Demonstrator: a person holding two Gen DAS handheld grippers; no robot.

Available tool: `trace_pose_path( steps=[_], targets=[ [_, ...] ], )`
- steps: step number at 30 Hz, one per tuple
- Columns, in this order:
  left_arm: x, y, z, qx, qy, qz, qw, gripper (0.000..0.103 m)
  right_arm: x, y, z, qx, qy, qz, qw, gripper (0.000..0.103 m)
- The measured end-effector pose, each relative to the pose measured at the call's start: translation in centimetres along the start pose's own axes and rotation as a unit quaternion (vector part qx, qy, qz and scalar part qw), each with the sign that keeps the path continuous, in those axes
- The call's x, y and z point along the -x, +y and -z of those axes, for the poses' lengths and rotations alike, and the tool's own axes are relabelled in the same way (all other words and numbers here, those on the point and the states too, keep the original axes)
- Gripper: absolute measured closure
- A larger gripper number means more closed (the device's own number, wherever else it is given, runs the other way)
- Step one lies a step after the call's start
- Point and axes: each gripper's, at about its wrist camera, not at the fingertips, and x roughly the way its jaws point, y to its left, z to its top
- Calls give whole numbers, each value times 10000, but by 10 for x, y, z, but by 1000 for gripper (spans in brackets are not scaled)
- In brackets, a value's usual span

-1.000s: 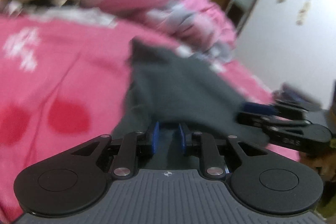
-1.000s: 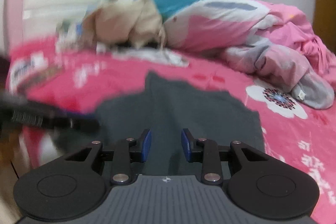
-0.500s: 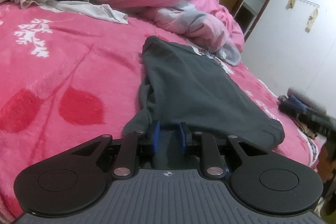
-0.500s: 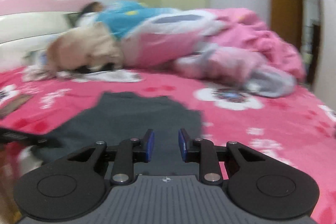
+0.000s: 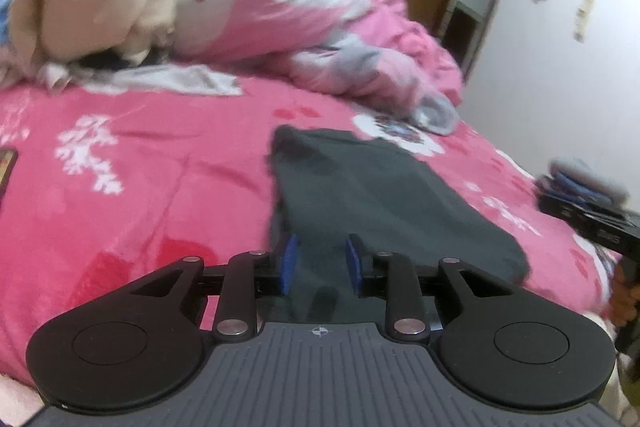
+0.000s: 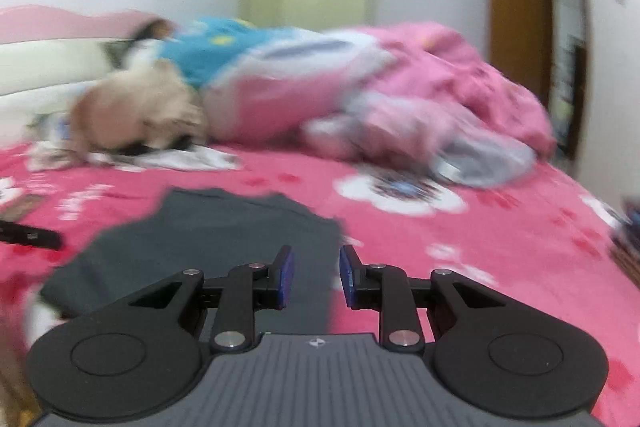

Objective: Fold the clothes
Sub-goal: 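Lower the held sweatpants flat onto the bedspread with the left gripper, then open the left gripper and release the folded sweatpants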

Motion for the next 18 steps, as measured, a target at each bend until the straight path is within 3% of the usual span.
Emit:
trace_pose_path(
  steps=[5, 7, 9, 13, 16, 18],
  targets=[
    [-4, -44, 18, -661, 348, 631, 9952, 76, -7, 34, 19, 36, 128, -604, 9981, 76],
    [-19, -57, 26, -943, 608, 545, 9922, 76, -16, 39, 27, -65, 347, -647, 9973, 76],
    [-35, -58, 32, -1026, 1089, 57, 9887, 77, -15, 31, 31, -183, 416, -501, 9977, 76],
    [-13, -28, 31, -305, 1172, -196, 9924, 79, -11, 15, 39, -422, 547, -202, 9974, 76],
    [9, -11, 32, -131, 1000, -675, 9926, 78, -6, 3, 40, -616, 540, -58, 9966, 76],
    [19, -9, 29, -23, 865, -615, 9943, 78, 0, 1, 34, -665, 361, -140, 9970, 76]
  ],
)
